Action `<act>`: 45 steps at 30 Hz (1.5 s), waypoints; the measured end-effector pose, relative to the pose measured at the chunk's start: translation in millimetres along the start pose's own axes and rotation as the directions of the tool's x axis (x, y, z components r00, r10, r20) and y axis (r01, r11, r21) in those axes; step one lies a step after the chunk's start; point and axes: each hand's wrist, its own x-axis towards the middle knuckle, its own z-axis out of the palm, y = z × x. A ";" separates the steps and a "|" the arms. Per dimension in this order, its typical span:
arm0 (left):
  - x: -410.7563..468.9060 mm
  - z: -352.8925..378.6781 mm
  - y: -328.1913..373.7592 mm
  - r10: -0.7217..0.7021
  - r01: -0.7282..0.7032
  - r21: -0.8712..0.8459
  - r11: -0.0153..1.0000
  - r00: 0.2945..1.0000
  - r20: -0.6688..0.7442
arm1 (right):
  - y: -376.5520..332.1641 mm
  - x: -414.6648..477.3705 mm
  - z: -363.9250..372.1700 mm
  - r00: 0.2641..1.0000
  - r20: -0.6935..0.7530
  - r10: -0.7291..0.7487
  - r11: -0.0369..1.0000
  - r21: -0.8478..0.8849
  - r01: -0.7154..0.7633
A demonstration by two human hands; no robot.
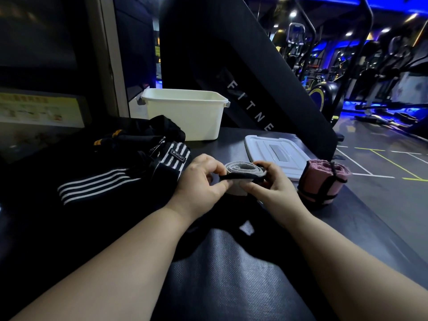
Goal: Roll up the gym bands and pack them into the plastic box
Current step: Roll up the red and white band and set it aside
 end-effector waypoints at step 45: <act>-7.7 -12.6 -0.1 -0.227 0.327 -0.204 0.923 0.888 0.399 | -11.7 -4.7 -18.1 0.972 0.222 0.081 0.995 0.039 -0.092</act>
